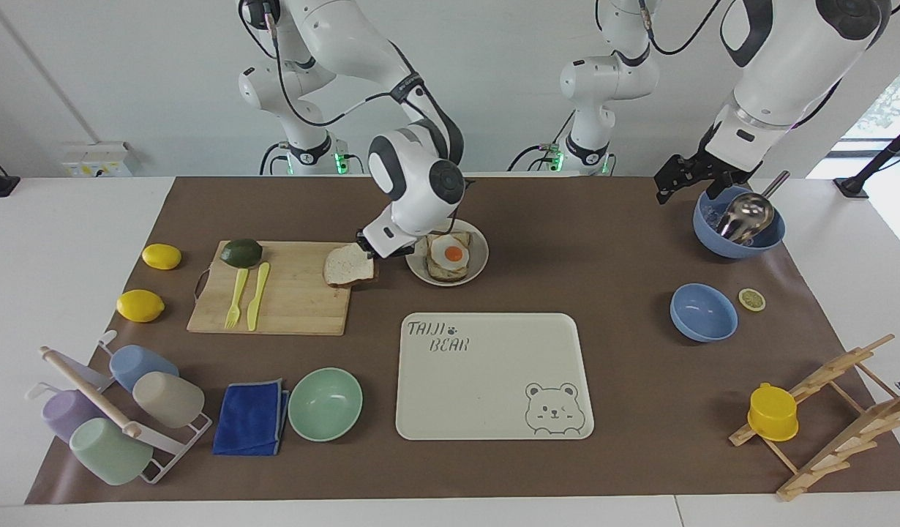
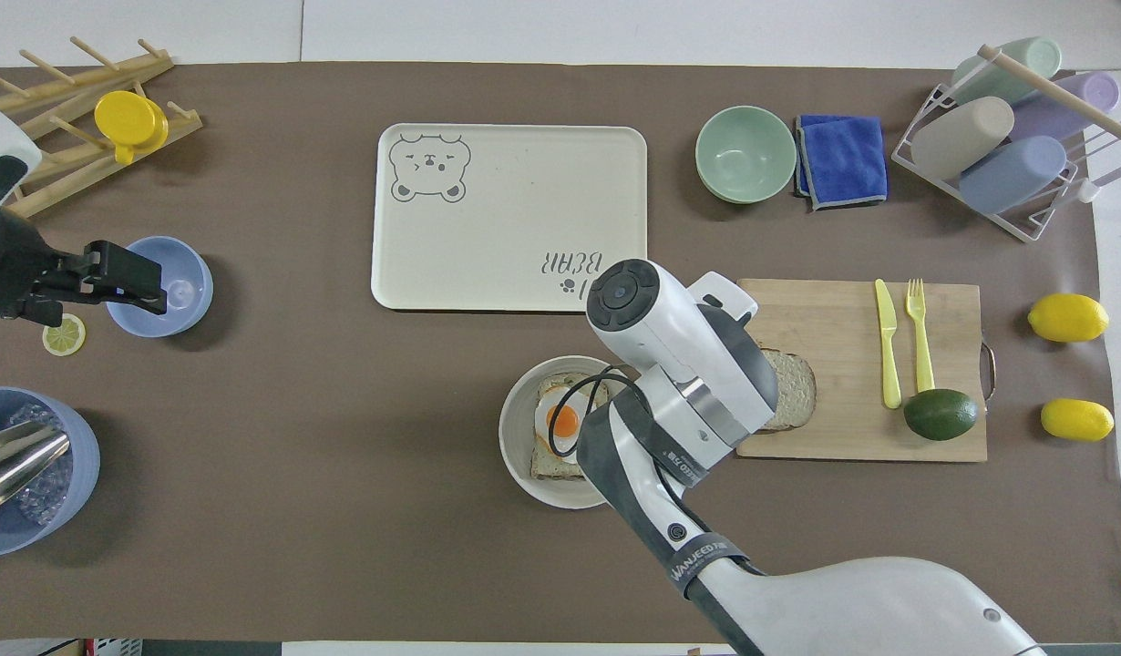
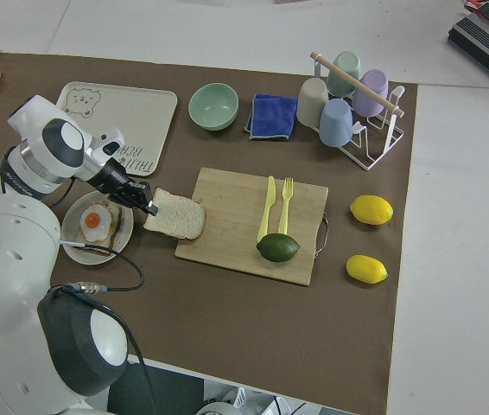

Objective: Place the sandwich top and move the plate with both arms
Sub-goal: 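Lift the bread slice with the right gripper toward the egg plate, then lower the bread slice onto the fried egg with the right gripper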

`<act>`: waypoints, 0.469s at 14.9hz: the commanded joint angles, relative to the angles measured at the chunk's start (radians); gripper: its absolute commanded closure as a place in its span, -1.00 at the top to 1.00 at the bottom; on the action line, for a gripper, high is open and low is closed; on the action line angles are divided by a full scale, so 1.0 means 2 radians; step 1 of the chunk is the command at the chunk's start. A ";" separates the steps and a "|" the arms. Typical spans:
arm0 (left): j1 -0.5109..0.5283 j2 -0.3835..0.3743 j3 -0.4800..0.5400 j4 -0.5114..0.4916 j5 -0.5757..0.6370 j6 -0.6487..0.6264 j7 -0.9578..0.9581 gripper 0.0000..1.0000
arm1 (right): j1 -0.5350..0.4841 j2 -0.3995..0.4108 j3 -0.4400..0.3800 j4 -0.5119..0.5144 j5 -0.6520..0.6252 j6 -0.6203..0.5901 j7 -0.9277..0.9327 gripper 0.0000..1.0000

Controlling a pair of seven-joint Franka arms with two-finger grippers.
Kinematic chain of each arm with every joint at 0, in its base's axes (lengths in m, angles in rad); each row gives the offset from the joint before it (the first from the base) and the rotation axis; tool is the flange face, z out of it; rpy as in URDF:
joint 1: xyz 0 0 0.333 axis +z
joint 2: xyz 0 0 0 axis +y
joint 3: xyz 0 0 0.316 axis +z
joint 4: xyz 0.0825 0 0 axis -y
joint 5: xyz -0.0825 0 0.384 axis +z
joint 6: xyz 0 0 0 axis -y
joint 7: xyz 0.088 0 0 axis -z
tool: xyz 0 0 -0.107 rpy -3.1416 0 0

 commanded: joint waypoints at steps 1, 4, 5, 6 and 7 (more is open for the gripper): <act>0.005 -0.015 -0.001 -0.017 -0.005 0.008 0.006 1.00 | 0.000 0.038 0.031 0.091 0.006 -0.050 -0.008 -1.00; 0.005 -0.015 -0.002 -0.017 -0.005 0.007 0.006 1.00 | 0.001 0.065 0.071 0.157 0.032 -0.074 0.001 -1.00; 0.005 -0.015 -0.002 -0.017 -0.005 0.008 0.006 1.00 | 0.000 0.066 0.078 0.157 0.033 -0.064 0.016 -1.00; 0.005 -0.015 -0.002 -0.017 -0.005 0.008 0.006 1.00 | 0.001 0.066 0.079 0.156 0.041 -0.040 0.030 -1.00; 0.006 -0.015 -0.001 -0.017 -0.005 0.007 0.006 1.00 | 0.002 0.066 0.080 0.151 0.055 -0.021 0.036 -1.00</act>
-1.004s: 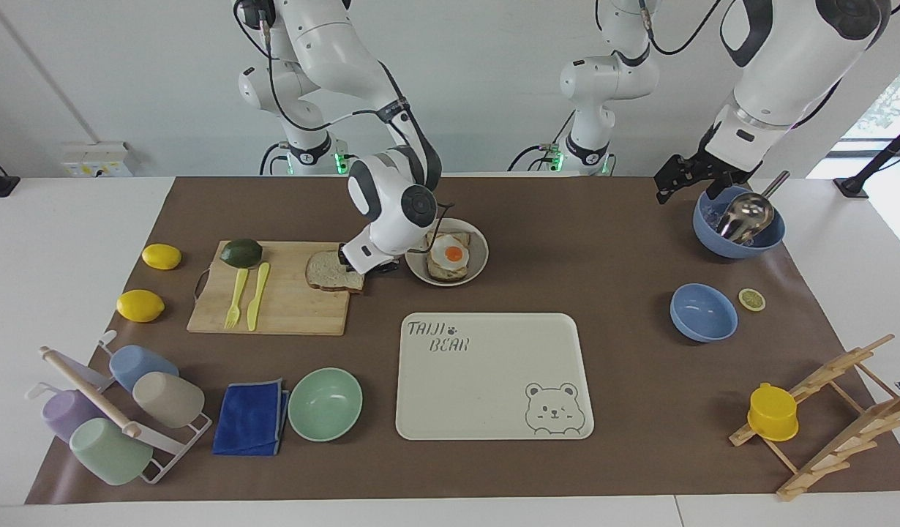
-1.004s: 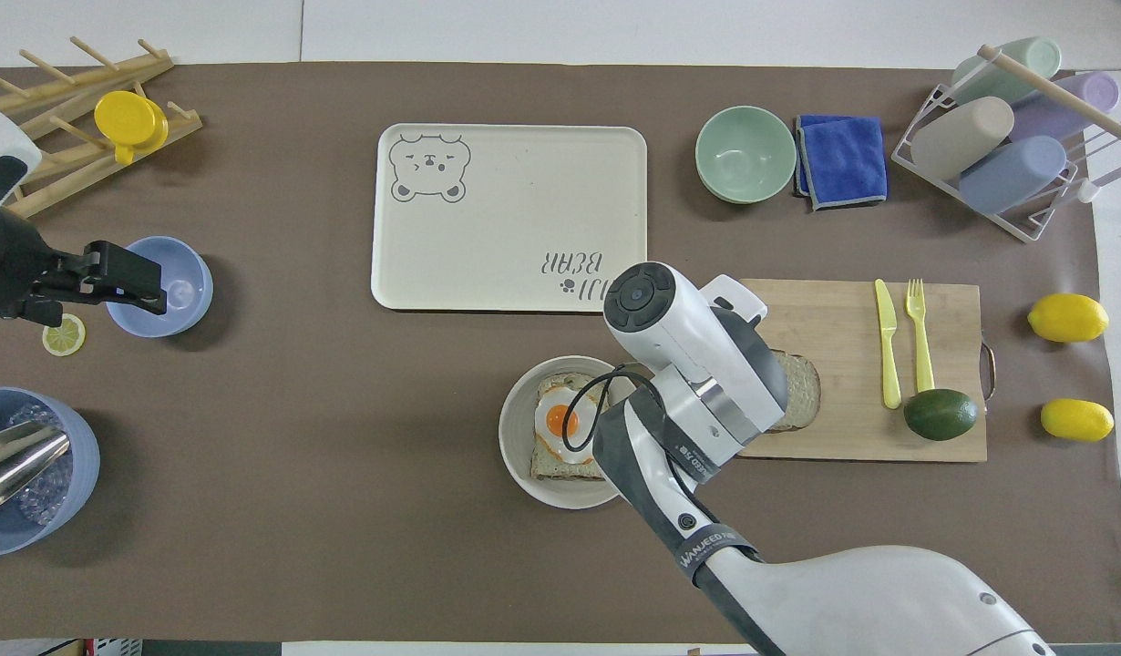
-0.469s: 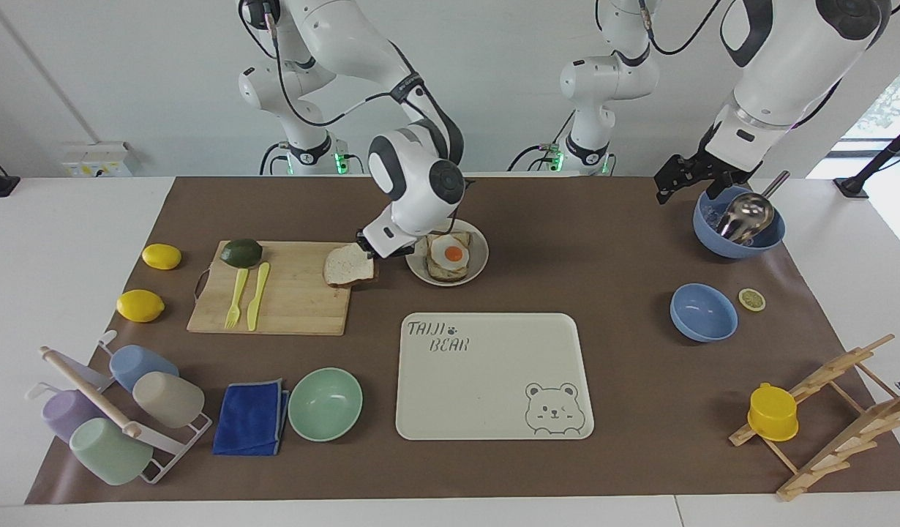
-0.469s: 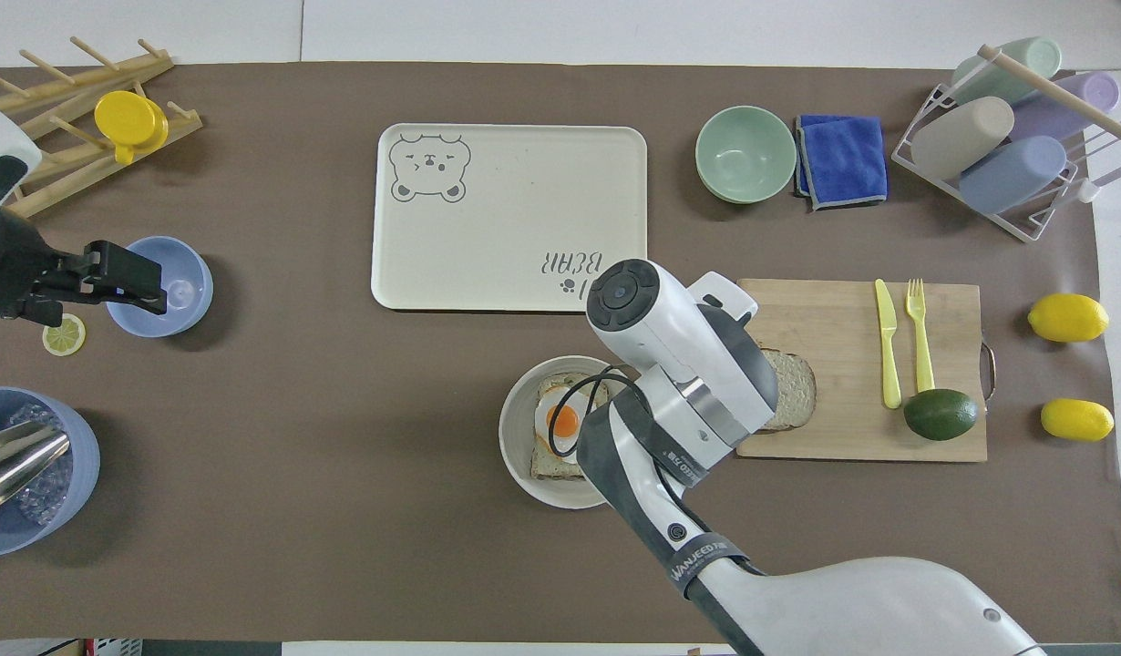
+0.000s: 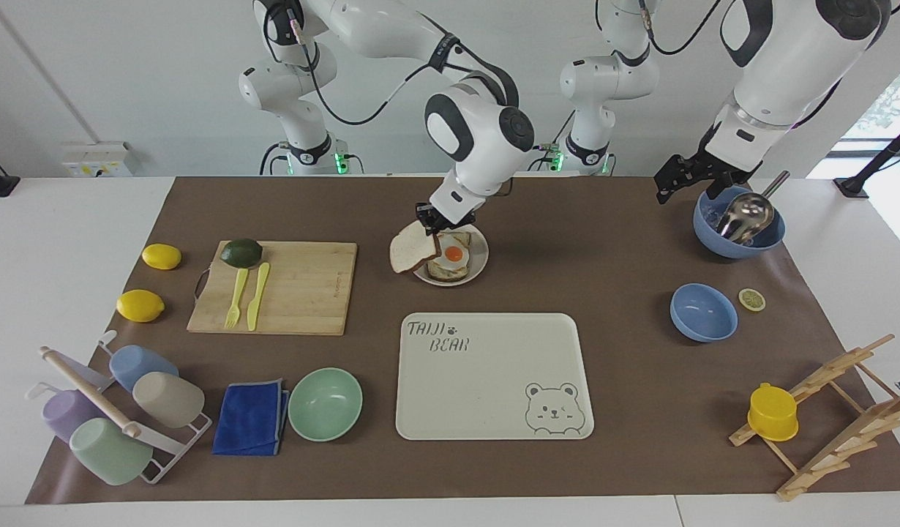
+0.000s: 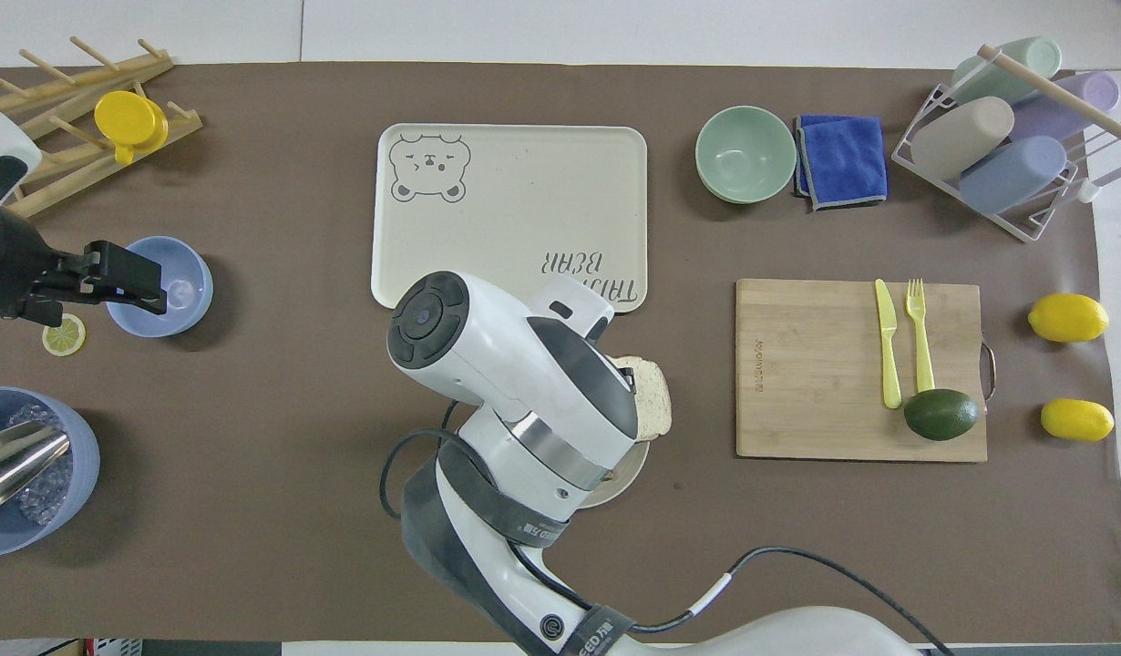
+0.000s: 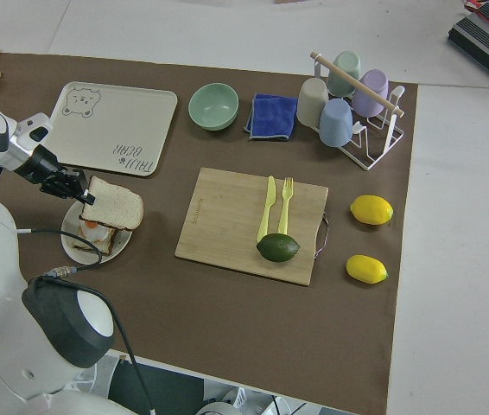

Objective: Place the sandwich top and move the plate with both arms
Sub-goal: 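Lower the bread slice onto the fried egg with the right gripper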

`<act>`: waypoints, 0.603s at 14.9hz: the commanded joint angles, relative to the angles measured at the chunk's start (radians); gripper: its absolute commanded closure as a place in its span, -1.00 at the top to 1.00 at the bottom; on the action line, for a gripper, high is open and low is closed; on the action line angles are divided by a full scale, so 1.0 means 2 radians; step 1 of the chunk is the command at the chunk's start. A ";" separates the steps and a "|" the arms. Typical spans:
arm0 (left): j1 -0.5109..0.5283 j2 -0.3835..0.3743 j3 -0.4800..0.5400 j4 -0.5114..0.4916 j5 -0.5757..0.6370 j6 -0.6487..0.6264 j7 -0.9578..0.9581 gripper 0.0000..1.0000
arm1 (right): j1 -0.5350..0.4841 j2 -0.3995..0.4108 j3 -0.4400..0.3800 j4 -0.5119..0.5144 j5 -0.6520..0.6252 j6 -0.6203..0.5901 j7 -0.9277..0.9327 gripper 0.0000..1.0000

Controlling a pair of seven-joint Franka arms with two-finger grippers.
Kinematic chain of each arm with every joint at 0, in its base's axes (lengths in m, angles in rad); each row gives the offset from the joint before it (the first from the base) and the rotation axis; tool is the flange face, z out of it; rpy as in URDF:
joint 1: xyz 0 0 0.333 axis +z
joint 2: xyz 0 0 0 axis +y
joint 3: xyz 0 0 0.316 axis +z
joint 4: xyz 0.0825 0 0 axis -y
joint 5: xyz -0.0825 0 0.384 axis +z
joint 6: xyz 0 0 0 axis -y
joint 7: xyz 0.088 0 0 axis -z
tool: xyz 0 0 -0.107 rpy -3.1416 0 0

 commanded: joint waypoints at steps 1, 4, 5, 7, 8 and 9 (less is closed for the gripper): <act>0.006 -0.015 -0.002 -0.017 -0.005 0.008 0.005 1.00 | -0.004 0.015 0.004 0.010 0.030 0.030 0.015 -1.00; 0.005 -0.015 -0.001 -0.017 -0.005 0.007 0.006 1.00 | 0.006 0.014 0.005 -0.010 0.042 0.052 0.016 -1.00; 0.005 -0.015 -0.002 -0.017 -0.005 0.007 0.006 1.00 | 0.008 0.010 0.005 -0.023 0.046 0.063 0.017 -1.00; 0.005 -0.015 -0.001 -0.017 -0.005 0.004 0.005 1.00 | 0.008 0.005 0.005 -0.041 0.047 0.081 0.023 -1.00; 0.005 -0.015 -0.002 -0.017 -0.005 0.004 0.005 1.00 | 0.008 0.003 0.008 -0.047 0.047 0.090 0.024 -1.00; 0.005 -0.015 -0.002 -0.017 -0.005 0.005 0.005 1.00 | 0.008 0.002 0.014 -0.050 0.054 0.094 0.027 -1.00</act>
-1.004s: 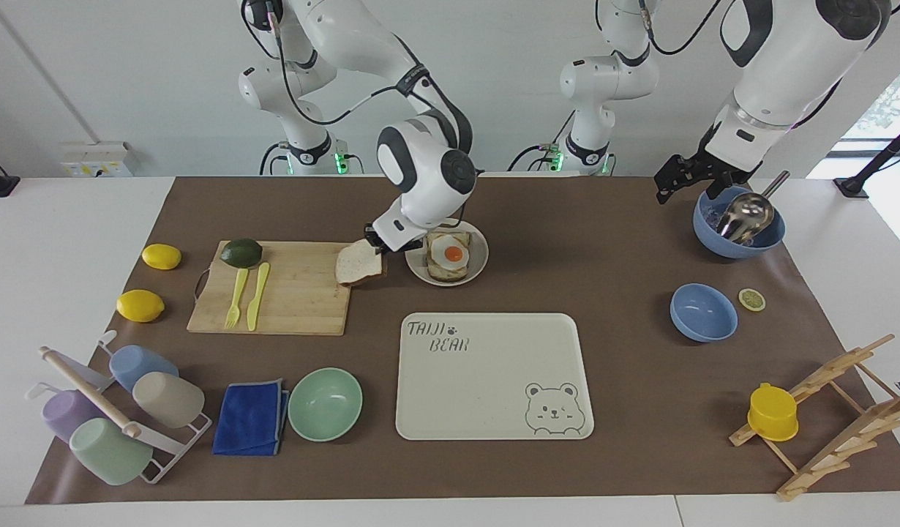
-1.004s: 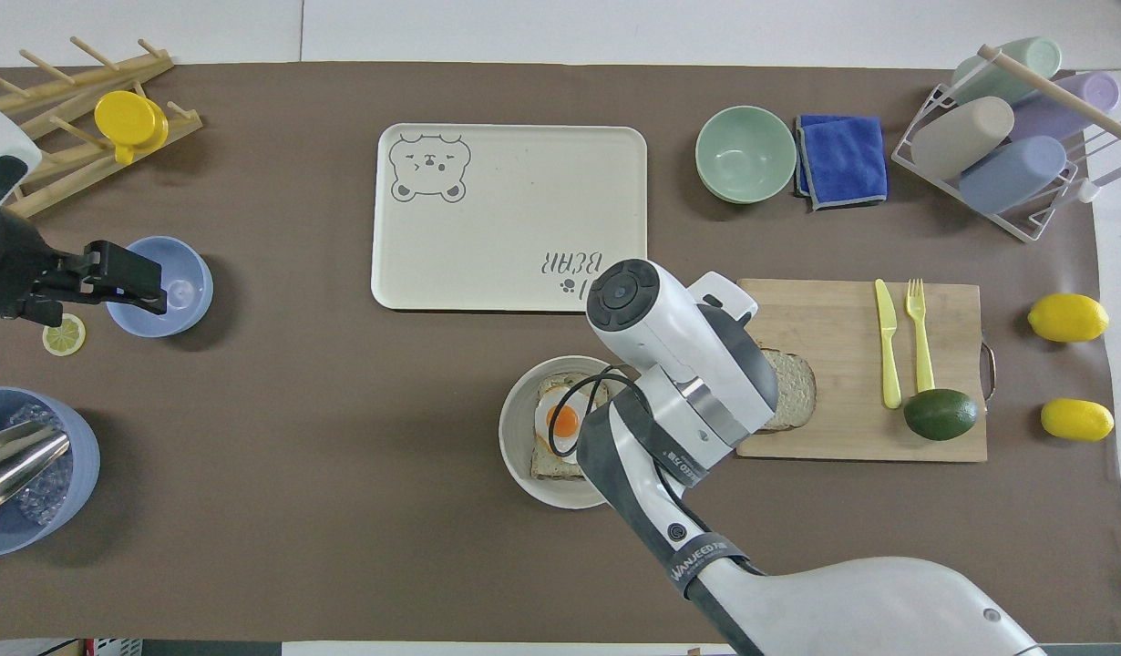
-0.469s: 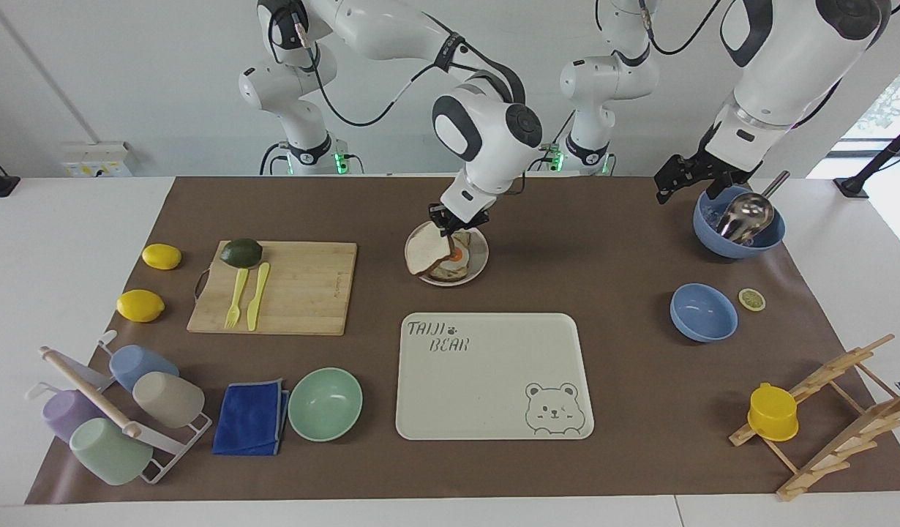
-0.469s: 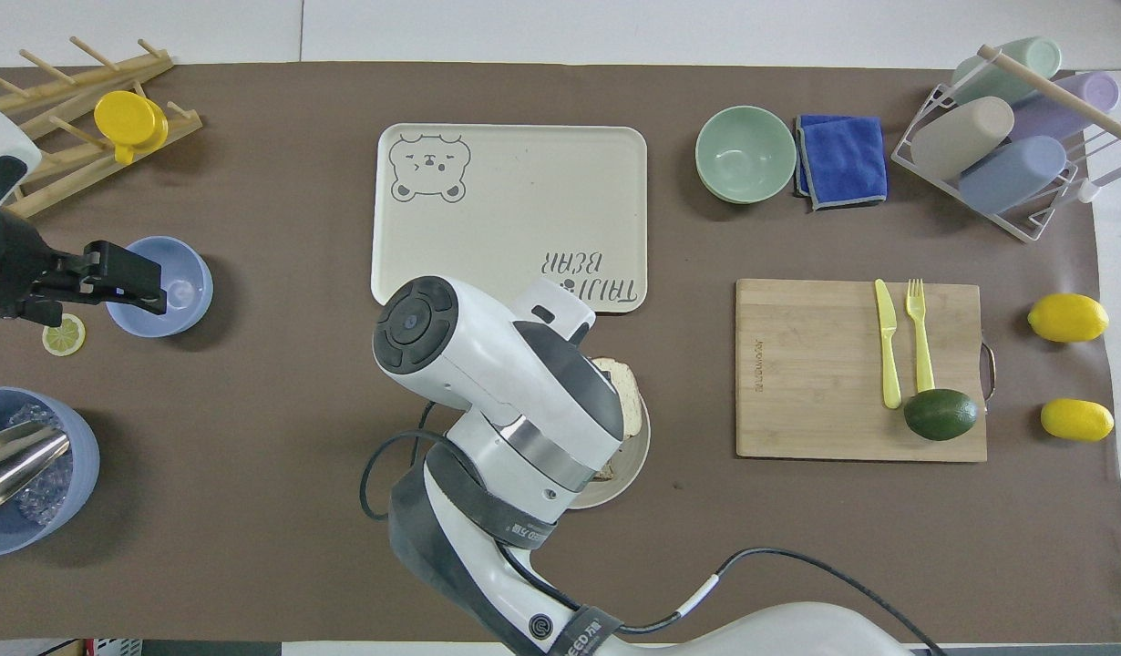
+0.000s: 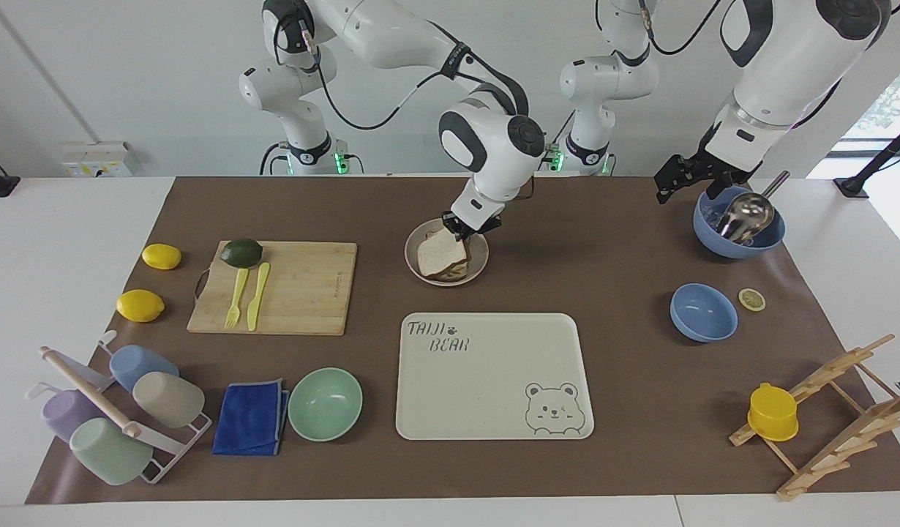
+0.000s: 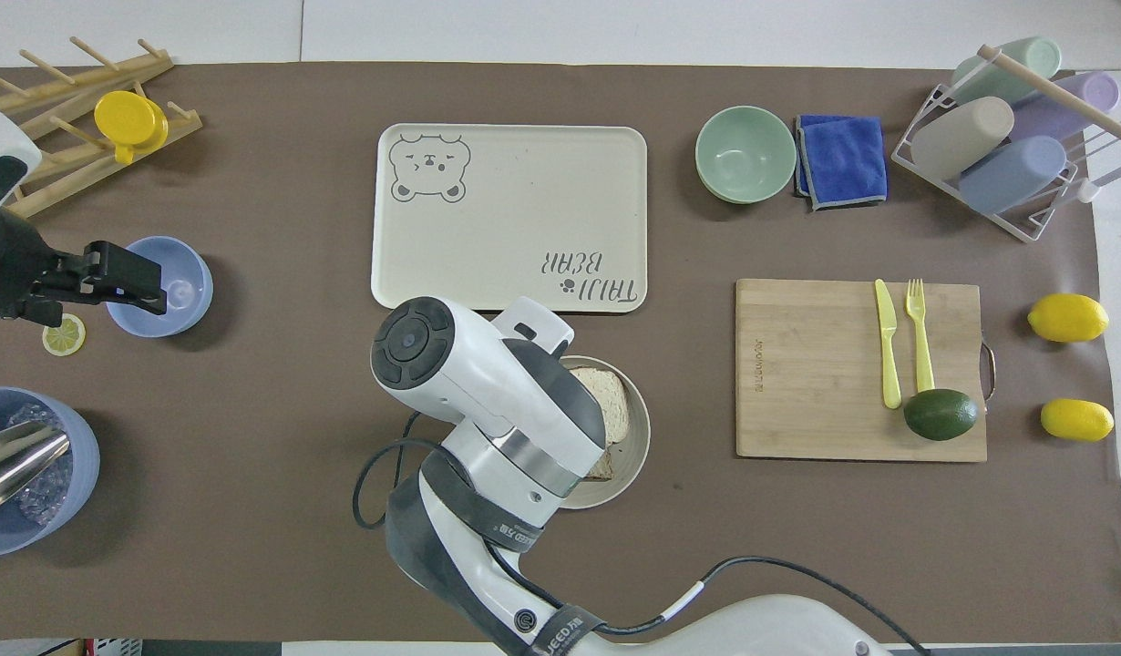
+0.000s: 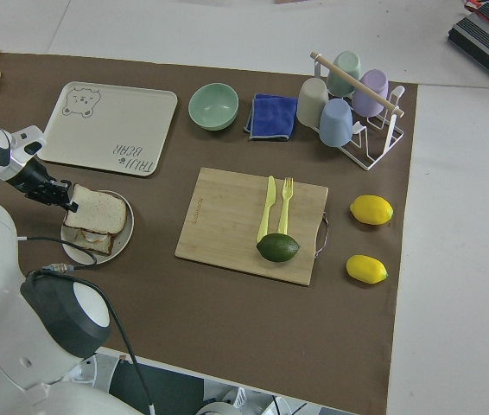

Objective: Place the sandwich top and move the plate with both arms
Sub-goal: 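Lower the bread slice onto the fried egg with the right gripper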

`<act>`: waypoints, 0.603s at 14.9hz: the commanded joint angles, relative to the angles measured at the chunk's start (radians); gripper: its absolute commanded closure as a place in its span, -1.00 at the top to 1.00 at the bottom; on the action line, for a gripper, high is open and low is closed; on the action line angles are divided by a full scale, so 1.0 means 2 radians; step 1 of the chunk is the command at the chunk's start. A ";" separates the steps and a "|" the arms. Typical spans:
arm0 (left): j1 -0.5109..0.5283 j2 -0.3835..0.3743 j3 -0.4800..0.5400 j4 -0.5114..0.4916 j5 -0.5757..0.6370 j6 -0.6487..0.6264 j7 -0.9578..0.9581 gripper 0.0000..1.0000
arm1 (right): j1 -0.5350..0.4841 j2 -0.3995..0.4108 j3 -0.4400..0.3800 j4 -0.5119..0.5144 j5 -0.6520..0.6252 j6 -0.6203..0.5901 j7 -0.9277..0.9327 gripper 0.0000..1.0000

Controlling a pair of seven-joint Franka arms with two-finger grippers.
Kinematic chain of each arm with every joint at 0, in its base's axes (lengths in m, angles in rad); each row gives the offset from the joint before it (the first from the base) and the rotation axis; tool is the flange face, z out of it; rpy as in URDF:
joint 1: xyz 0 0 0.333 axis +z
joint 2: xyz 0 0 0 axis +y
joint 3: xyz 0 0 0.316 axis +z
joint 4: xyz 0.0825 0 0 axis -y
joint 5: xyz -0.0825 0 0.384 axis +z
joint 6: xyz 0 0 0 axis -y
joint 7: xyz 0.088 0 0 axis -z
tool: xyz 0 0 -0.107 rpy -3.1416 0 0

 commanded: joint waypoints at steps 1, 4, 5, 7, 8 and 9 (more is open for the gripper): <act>0.005 -0.015 -0.001 -0.018 -0.005 0.005 0.004 1.00 | -0.003 -0.013 0.016 -0.022 0.019 0.019 0.019 -0.55; 0.008 -0.016 0.000 -0.021 -0.005 0.005 0.008 1.00 | -0.001 -0.016 0.019 -0.018 0.019 0.022 0.039 0.71; 0.010 -0.016 0.000 -0.021 -0.005 0.005 0.010 1.00 | -0.009 -0.027 0.019 -0.019 0.019 0.023 0.035 1.00; 0.010 -0.016 0.000 -0.021 -0.005 0.007 0.011 1.00 | -0.038 -0.054 0.019 -0.019 0.019 0.021 0.033 1.00; 0.010 -0.016 0.000 -0.021 -0.005 0.008 0.011 1.00 | -0.060 -0.069 0.019 -0.020 0.020 0.016 0.029 1.00; 0.010 -0.016 0.000 -0.023 -0.005 0.010 0.011 1.00 | -0.093 -0.082 0.018 -0.021 0.020 0.013 0.022 1.00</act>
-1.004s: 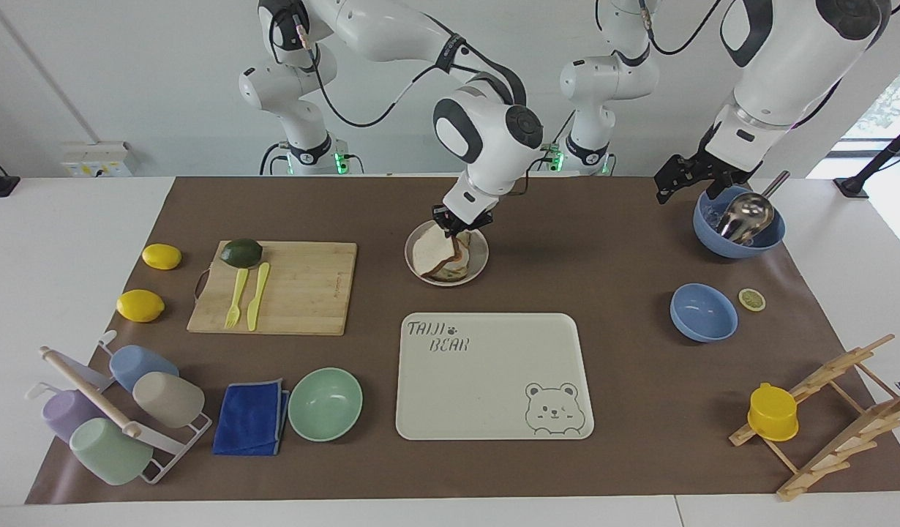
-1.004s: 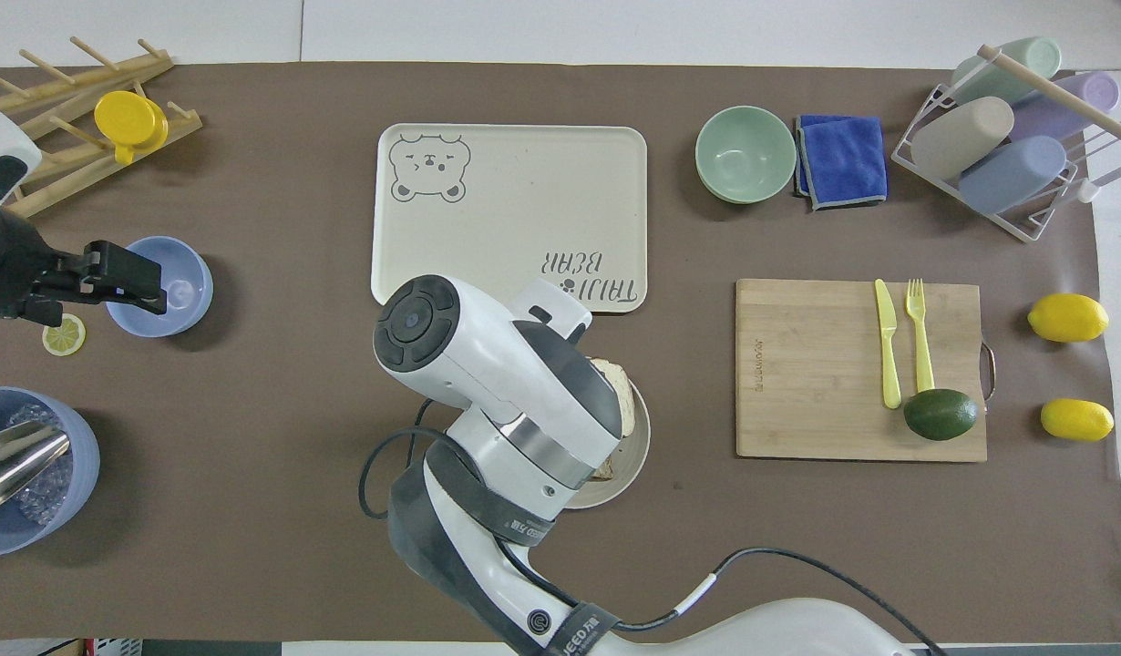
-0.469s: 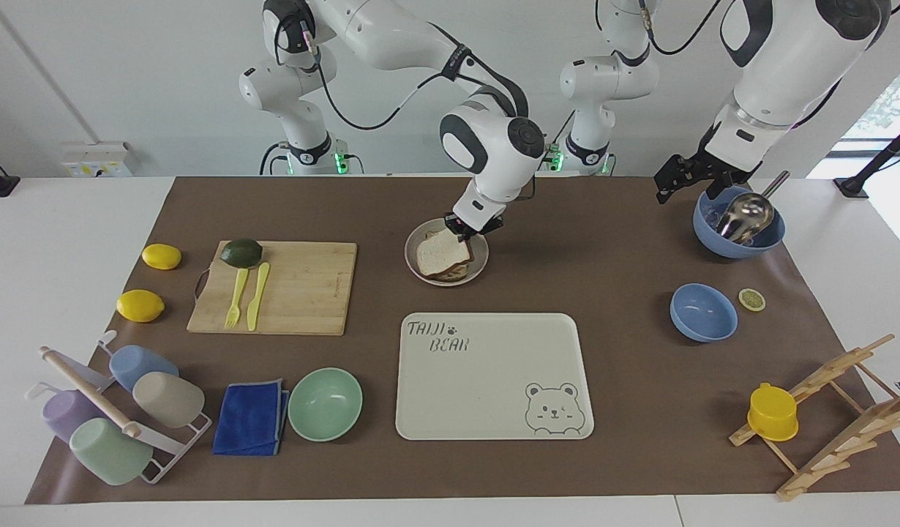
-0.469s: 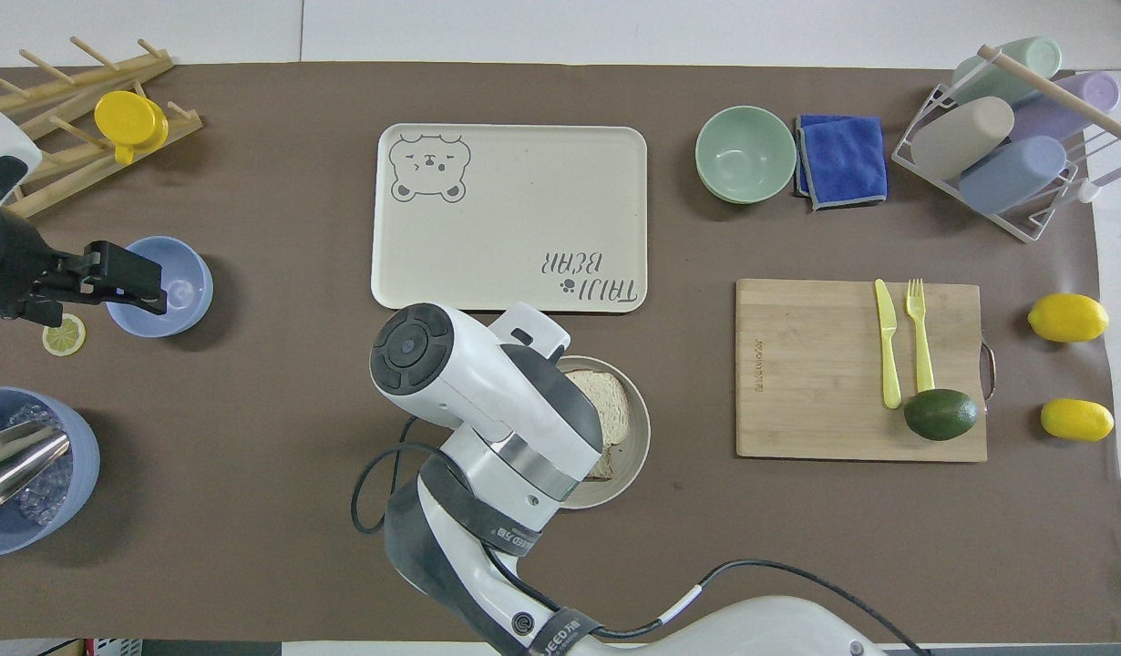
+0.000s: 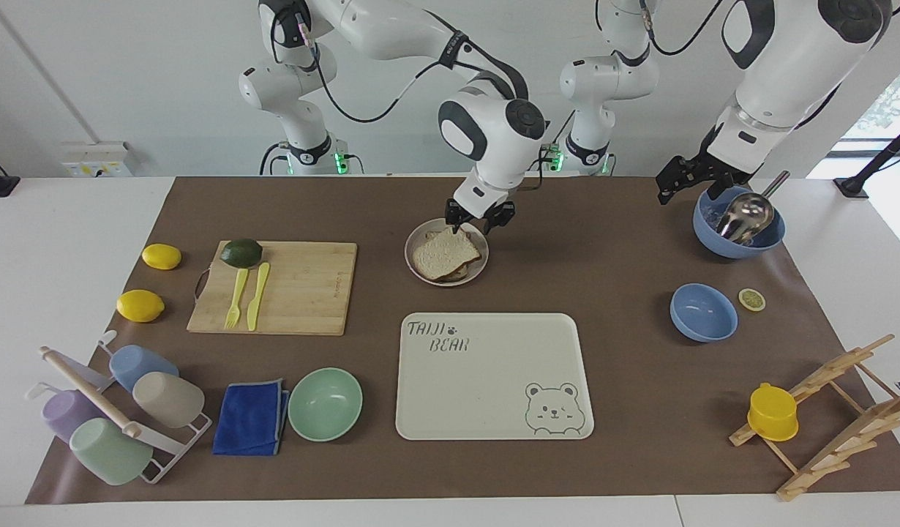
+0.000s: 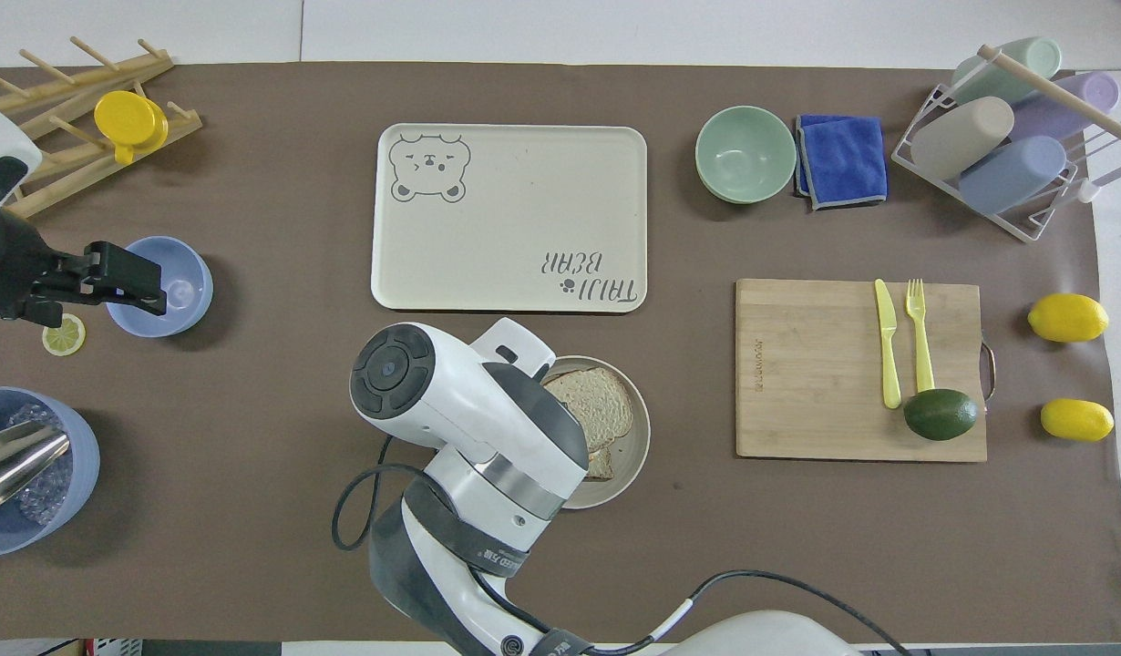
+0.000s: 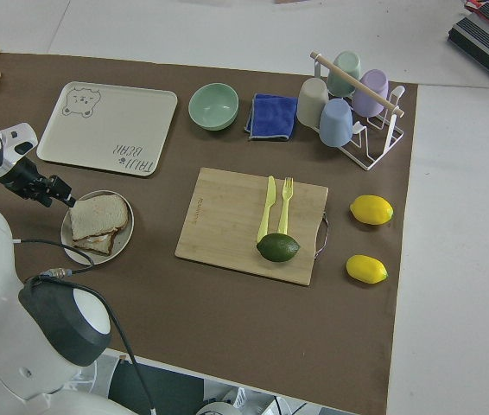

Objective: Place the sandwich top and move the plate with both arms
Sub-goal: 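Withdraw the right gripper while the left gripper reaches the plate rim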

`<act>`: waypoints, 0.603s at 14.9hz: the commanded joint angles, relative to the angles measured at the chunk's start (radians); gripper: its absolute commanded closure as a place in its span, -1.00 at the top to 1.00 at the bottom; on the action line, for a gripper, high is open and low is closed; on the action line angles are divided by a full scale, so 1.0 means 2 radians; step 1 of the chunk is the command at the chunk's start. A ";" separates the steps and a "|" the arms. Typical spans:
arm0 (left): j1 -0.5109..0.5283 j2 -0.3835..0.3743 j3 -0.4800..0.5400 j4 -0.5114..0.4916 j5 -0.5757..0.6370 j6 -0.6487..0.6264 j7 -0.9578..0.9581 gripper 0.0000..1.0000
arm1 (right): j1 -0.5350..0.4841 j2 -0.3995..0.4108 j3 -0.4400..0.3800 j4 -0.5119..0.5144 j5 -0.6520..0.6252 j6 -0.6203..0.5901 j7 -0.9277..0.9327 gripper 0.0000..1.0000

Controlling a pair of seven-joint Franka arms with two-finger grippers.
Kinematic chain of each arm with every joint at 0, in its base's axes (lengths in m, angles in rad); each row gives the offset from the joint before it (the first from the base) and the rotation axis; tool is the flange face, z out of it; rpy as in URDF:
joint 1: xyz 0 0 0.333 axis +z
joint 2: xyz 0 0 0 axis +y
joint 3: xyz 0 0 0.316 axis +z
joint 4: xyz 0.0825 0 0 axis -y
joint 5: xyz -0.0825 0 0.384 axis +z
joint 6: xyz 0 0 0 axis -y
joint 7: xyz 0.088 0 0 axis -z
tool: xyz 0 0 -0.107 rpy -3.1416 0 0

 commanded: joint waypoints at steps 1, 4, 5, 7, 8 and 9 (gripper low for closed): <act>0.008 -0.018 -0.002 -0.026 -0.005 0.012 0.011 1.00 | -0.094 -0.050 0.005 -0.019 0.013 -0.008 -0.018 1.00; 0.001 -0.034 -0.003 -0.056 -0.005 0.032 0.004 1.00 | -0.151 -0.076 0.003 -0.016 0.012 -0.029 -0.056 1.00; -0.002 -0.043 -0.005 -0.079 -0.005 0.054 0.003 1.00 | -0.177 -0.090 0.003 -0.016 0.012 -0.042 -0.071 1.00; -0.024 -0.068 -0.008 -0.132 -0.009 0.090 -0.002 1.00 | -0.217 -0.123 0.004 -0.016 0.013 -0.056 -0.102 1.00; -0.035 -0.078 -0.008 -0.156 -0.010 0.102 -0.009 1.00 | -0.230 -0.136 0.004 -0.016 0.013 -0.064 -0.124 1.00; -0.049 -0.082 -0.009 -0.172 -0.011 0.110 -0.017 1.00 | -0.249 -0.151 0.003 -0.016 0.014 -0.068 -0.152 1.00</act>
